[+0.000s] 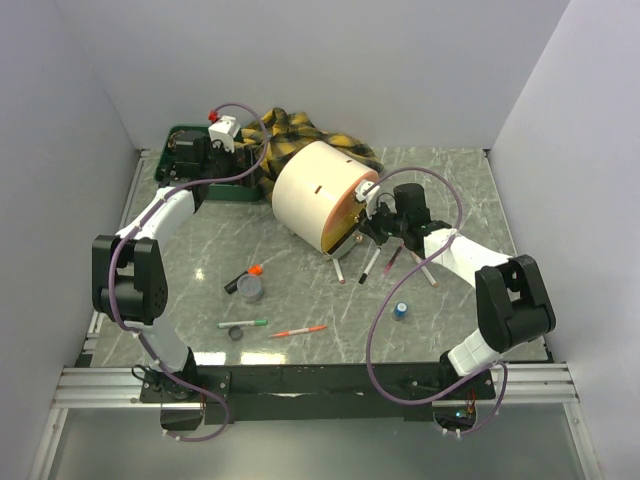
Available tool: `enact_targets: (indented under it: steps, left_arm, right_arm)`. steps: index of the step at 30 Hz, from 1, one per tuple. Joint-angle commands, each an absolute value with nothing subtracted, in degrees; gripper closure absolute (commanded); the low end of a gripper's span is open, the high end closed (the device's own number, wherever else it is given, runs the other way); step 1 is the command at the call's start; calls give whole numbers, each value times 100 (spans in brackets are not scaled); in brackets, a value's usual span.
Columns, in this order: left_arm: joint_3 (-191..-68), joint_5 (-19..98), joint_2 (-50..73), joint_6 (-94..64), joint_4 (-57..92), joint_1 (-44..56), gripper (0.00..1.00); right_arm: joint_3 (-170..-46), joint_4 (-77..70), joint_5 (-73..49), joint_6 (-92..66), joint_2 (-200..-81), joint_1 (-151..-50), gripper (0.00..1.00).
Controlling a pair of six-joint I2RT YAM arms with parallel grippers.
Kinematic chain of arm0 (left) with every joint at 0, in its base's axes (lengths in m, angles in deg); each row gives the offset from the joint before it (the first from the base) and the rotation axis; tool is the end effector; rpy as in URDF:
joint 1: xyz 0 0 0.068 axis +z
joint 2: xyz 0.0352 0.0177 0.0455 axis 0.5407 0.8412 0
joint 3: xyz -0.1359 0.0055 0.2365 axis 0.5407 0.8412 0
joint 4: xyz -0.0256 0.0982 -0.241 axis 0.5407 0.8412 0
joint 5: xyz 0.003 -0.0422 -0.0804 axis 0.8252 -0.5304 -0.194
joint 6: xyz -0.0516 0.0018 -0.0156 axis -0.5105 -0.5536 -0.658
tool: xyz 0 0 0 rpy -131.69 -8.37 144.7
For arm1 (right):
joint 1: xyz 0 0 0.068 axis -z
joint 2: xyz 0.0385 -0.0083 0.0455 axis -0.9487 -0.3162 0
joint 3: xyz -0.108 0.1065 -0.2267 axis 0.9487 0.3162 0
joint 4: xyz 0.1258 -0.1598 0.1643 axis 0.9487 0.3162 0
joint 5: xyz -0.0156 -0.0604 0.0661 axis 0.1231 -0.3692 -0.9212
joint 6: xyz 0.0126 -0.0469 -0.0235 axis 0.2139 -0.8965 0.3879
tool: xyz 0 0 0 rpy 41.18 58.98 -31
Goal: Sort the stationery into containers
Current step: Close the drawer in the storage box.
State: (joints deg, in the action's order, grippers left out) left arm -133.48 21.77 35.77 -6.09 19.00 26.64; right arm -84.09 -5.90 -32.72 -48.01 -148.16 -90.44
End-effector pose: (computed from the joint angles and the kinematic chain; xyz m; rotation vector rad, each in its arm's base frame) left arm 0.4059 -0.0591 0.2918 0.3640 1.9256 -0.5425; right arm 0.3095 0.1236 0.2163 -1.1000 1.8311 0.4375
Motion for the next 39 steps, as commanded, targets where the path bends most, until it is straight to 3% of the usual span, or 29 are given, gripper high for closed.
enact_targets:
  steps: [1,11,19,32,39]
  left_arm:
    - [-13451,2116,3534,-492,1881,2640,1]
    - [-13495,1501,3614,-203,1960,2491,1]
    - [-13486,736,3605,70,2382,2227,10]
    - [-13486,1069,3570,88,2505,2175,4]
    - [-13618,1193,3605,228,2848,2254,4]
  right_arm:
    - [-8635,-706,-3239,-4944,-14884,-9134,100]
    - [-8661,-583,-3380,-4944,-14752,-9161,100]
    - [-8661,-653,-3301,-4874,-14725,-9196,100]
    - [-8521,-1058,-2941,-3918,-14524,-9530,100]
    - [-8178,-725,-2528,-3213,-13786,-9451,100]
